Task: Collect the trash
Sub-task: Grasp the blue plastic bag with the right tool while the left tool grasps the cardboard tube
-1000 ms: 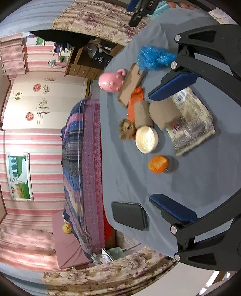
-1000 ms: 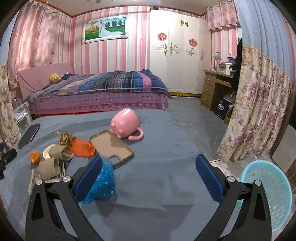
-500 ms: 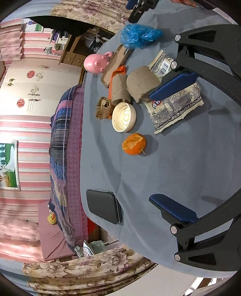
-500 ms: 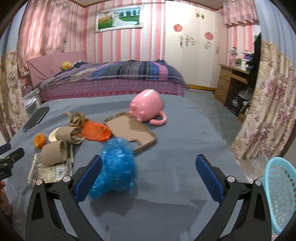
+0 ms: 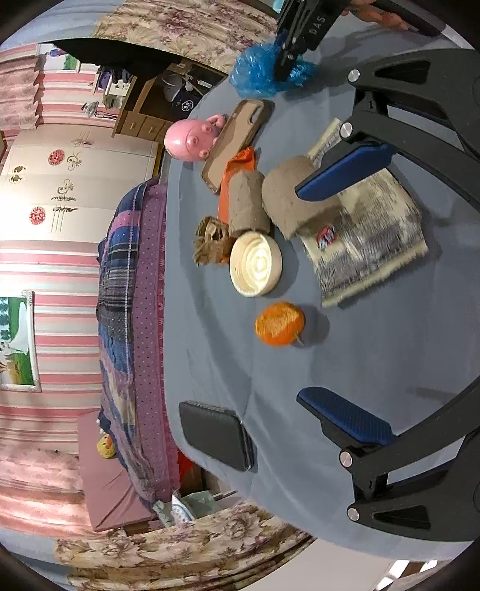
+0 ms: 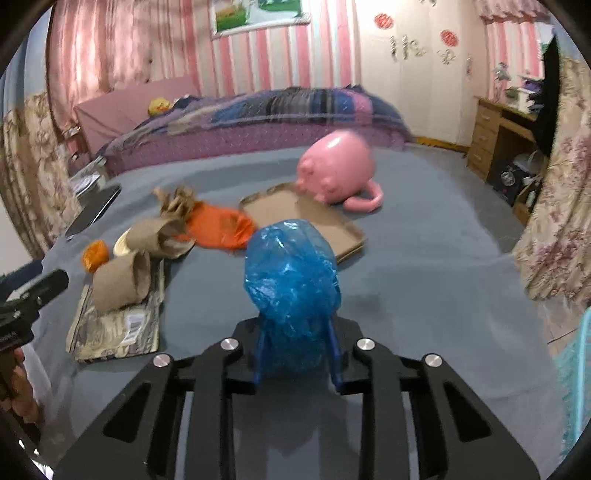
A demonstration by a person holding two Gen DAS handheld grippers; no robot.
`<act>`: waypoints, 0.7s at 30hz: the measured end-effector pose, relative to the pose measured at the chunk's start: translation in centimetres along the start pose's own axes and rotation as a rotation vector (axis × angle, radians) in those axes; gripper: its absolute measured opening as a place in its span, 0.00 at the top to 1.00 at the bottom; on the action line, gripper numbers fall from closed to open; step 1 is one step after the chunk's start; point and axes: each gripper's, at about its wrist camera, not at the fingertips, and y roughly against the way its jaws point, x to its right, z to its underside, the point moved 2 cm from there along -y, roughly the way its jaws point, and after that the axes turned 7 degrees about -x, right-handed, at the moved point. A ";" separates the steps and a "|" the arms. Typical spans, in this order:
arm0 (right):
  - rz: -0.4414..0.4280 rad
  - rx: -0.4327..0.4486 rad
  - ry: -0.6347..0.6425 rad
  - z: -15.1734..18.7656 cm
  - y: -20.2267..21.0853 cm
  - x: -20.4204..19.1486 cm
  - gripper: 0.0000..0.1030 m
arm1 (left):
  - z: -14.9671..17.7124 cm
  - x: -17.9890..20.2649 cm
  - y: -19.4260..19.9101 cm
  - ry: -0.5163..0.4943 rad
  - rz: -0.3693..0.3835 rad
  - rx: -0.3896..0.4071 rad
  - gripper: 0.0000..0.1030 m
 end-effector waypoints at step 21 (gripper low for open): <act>0.051 0.057 -0.056 -0.7 2.0 3.2 0.74 | -1.2 8.0 -5.1 -0.036 0.020 -0.175 0.37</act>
